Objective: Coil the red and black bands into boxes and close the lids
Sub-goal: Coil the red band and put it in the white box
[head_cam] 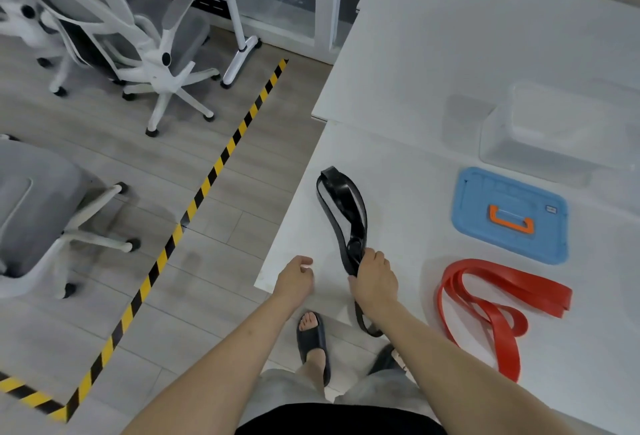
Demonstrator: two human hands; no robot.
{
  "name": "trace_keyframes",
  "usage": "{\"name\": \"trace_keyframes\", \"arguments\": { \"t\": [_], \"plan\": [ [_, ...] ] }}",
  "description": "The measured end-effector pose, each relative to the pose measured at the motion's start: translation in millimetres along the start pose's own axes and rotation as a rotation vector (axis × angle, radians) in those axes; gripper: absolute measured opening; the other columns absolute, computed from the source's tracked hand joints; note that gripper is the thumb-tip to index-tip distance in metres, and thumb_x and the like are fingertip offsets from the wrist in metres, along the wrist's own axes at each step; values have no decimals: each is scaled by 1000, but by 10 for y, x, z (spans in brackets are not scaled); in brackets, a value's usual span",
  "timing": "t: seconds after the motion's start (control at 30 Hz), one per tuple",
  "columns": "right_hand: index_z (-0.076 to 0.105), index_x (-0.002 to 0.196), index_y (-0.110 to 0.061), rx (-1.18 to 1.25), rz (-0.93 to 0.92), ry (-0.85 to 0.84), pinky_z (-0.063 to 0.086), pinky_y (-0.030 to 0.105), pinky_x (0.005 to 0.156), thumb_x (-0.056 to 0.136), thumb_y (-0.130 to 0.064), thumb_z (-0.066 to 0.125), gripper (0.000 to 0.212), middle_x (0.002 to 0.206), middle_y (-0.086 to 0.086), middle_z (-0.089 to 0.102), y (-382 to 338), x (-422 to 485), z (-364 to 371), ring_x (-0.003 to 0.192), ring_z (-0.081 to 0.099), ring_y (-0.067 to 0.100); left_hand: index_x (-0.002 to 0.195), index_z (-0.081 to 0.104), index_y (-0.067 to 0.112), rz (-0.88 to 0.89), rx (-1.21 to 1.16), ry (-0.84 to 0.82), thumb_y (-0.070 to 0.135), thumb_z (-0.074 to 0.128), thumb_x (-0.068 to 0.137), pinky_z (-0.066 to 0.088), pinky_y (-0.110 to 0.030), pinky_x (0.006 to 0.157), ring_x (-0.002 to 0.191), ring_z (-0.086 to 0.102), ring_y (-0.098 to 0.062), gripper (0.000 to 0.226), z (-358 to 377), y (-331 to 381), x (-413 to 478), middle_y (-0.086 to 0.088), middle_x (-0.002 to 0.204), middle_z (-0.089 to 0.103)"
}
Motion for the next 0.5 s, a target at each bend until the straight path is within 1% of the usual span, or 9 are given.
{"name": "trace_keyframes", "arguments": {
  "t": [0.03,0.07,0.1,0.2,0.27,0.33,0.43,0.5],
  "plan": [
    [50,127,-9,39,5,-11,54,40,87,93,-17,63,37,124,11,59,50,22,-38,113,61,30,133,59,18,28,31,9,12,43,104,48,-30,86,101,60,-23,34,-16,32,-28,-6,120,64],
    [53,124,-8,83,10,-24,55,40,84,92,-12,59,32,121,12,61,104,36,-90,109,63,31,133,60,17,64,64,20,11,43,105,44,-28,86,103,60,-23,34,-28,79,-52,-5,122,64],
    [56,122,-8,134,0,-38,56,40,82,91,-10,57,31,116,12,63,146,36,-167,105,64,32,133,60,16,107,97,32,11,42,106,43,-27,87,106,60,-22,33,-38,145,-82,-6,125,64],
    [62,120,-12,253,-78,-34,54,38,77,93,-19,61,28,107,8,64,224,-57,-508,98,67,30,135,60,16,275,192,59,8,43,106,42,-24,94,118,61,-22,34,-51,425,-180,-8,130,62],
    [64,124,-15,302,-131,16,53,39,81,96,-22,63,29,109,8,64,290,-171,-798,98,66,29,139,58,16,391,223,87,7,47,105,43,-27,104,127,56,-22,37,-57,645,-283,-7,135,58],
    [64,129,-17,342,-177,60,51,37,84,96,-23,67,33,111,8,64,420,-316,-1079,100,65,27,142,56,18,501,220,137,12,51,106,41,-31,112,134,50,-23,37,-46,890,-410,-6,142,54],
    [63,134,-17,404,-248,130,43,31,82,95,-20,72,40,110,7,65,723,-620,-1483,100,62,23,147,51,19,652,176,188,22,55,107,38,-32,116,139,44,-20,40,94,1278,-691,-3,148,49],
    [62,136,-19,461,-256,157,42,29,84,93,-20,74,45,111,4,66,1001,-859,-1719,101,61,18,152,46,18,742,169,172,28,53,108,33,-29,117,143,39,-17,45,318,1507,-919,-2,154,43]
  ]
}}
Point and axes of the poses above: each hand's wrist, its own x-axis towards the middle knuckle, its own z-axis out of the palm, y = z × x, the point moved 5 cm from there along x, towards the middle knuckle
